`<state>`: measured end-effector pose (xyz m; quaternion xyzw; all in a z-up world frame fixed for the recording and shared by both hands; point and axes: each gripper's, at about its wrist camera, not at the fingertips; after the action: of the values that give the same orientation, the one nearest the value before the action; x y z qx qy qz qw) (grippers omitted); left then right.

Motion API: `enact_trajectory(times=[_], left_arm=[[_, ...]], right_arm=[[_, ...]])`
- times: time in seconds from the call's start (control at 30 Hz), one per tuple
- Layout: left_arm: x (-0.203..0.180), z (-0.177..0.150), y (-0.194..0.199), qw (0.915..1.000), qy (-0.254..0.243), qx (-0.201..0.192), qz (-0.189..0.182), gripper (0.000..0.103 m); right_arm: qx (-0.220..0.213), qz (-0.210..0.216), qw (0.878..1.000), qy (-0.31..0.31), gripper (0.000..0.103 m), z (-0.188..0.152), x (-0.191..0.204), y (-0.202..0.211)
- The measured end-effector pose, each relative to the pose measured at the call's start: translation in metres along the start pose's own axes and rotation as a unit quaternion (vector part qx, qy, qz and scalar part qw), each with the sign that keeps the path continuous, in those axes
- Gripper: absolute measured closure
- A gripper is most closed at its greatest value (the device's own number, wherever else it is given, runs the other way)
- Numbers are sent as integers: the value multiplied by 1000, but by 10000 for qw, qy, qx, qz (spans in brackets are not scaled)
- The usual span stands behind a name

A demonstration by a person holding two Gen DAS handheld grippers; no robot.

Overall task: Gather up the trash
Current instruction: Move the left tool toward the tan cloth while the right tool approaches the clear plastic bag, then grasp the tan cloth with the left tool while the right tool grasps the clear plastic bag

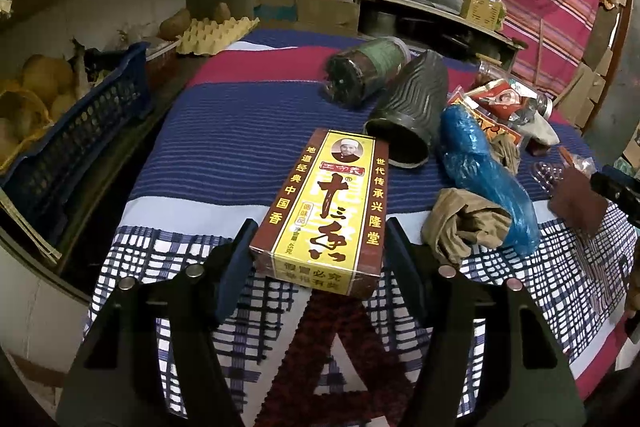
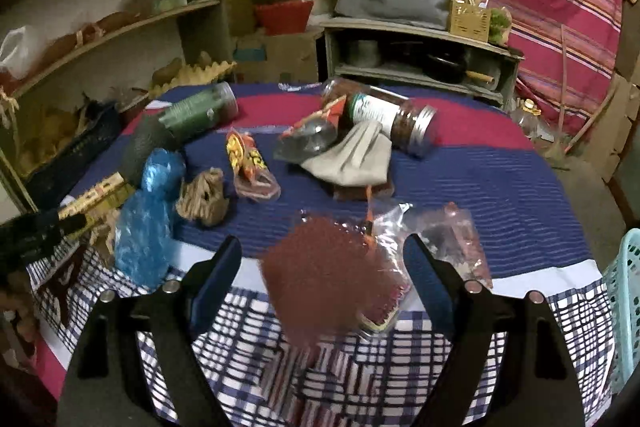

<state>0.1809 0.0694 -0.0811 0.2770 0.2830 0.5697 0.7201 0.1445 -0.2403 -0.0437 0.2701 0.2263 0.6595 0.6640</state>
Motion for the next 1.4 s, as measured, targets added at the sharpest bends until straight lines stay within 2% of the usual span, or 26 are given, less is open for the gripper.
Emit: enact_trajectory(times=[0.17, 0.27, 0.4, 0.53, 0.67, 0.7, 0.87, 1.0, 1.17, 1.27, 1.3, 1.37, 1.4], left_arm=[[2, 0, 0, 10000, 29, -1, -4, 40], [2, 0, 0, 10000, -5, 15, 11, 40], [1, -1, 0, 10000, -3, 17, 10, 40], [1, -1, -1, 10000, -22, 32, 17, 40], [1, -2, -1, 10000, -20, 31, 15, 40], [0, -1, -1, 10000, -22, 22, 18, 40], [5, -1, 4, 9999, 75, -94, 5, 41], [5, -2, 2, 10000, 86, -29, 3, 41], [4, -1, 1, 10000, 67, -32, 17, 41], [3, -1, 0, 10000, 58, -8, 24, 41], [3, -1, 0, 10000, 55, -10, 27, 41], [3, -1, 0, 10000, 63, -8, 19, 41], [3, -1, 0, 10000, 68, -3, 17, 41]], right_arm=[[41, 147, 9995, -267, 22, -2, -10, -1], [154, 254, 9995, -95, 19, -5, -5, -3], [275, 44, 9995, 145, 16, -10, -2, -8], [626, -27, 9969, 481, 16, -18, 7, -22], [527, -358, 9945, 835, 16, -19, 15, -20], [452, -361, 9954, 769, 16, -17, 10, -16], [80, -237, 9990, -378, 16, -7, -40, 0], [361, -469, 9927, -1047, 16, -10, -72, -18], [664, -467, 9894, -1205, 17, -13, -79, -43], [753, -442, 9881, -1267, 33, -14, -82, -52], [733, -406, 9881, -1290, 46, -13, -83, -51], [717, -307, 9884, -1300, 58, -12, -83, -49], [719, -308, 9888, -1275, 58, -13, -83, -49]])
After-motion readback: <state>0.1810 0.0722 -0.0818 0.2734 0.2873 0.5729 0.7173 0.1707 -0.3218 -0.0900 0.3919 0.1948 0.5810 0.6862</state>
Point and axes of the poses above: each gripper's, at about its wrist camera, not at the fingertips, and y roughly against the way its jaws point, x to its left, z to its top, and after that the axes turned 1 degree about x, right-handed
